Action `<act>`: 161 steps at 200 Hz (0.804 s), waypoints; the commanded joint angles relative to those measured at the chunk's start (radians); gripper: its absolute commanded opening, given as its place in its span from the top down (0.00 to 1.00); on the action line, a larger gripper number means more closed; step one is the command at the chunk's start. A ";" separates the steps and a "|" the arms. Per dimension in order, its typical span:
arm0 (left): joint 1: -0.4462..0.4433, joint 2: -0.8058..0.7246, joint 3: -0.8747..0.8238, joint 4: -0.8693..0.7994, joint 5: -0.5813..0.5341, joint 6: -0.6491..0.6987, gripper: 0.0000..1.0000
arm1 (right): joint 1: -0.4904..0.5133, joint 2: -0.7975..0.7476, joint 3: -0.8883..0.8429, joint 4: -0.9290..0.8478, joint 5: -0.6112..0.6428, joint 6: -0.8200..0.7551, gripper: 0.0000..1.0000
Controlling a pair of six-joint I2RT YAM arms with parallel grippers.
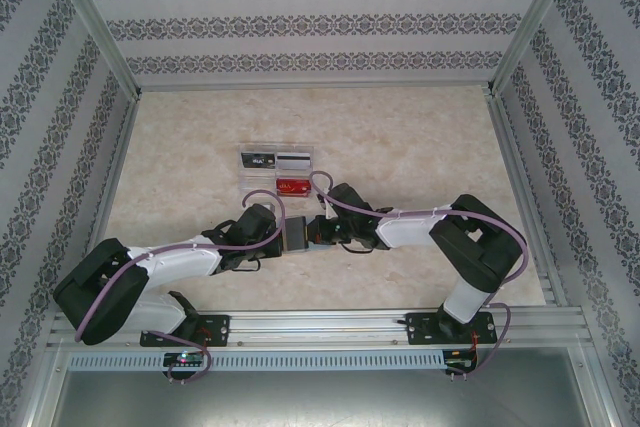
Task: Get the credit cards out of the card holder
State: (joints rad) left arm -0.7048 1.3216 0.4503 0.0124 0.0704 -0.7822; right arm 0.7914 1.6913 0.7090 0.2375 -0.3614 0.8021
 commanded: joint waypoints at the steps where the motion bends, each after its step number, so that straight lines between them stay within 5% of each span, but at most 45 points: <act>1: 0.007 0.030 0.000 -0.060 -0.021 -0.008 1.00 | -0.012 -0.015 -0.017 0.010 -0.012 -0.006 1.00; 18: 0.007 0.030 0.004 -0.066 -0.022 -0.003 1.00 | -0.011 -0.005 -0.012 0.012 -0.013 -0.005 1.00; 45: 0.007 0.029 0.007 -0.065 -0.018 0.001 1.00 | -0.012 0.017 0.004 0.032 -0.031 0.000 0.82; 72: 0.007 0.030 0.005 -0.063 -0.017 0.003 1.00 | -0.007 0.038 0.027 0.038 -0.041 -0.001 0.76; 127: 0.007 0.035 0.003 -0.054 -0.011 0.003 1.00 | -0.007 0.077 0.048 0.048 -0.055 0.008 0.75; 161: 0.007 0.035 0.001 -0.059 -0.016 0.001 1.00 | -0.012 0.068 0.037 0.043 -0.040 0.017 0.91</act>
State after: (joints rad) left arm -0.7048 1.3281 0.4568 0.0082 0.0704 -0.7830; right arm 0.7872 1.7477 0.7395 0.2676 -0.4065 0.8131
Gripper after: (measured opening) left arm 0.059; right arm 0.139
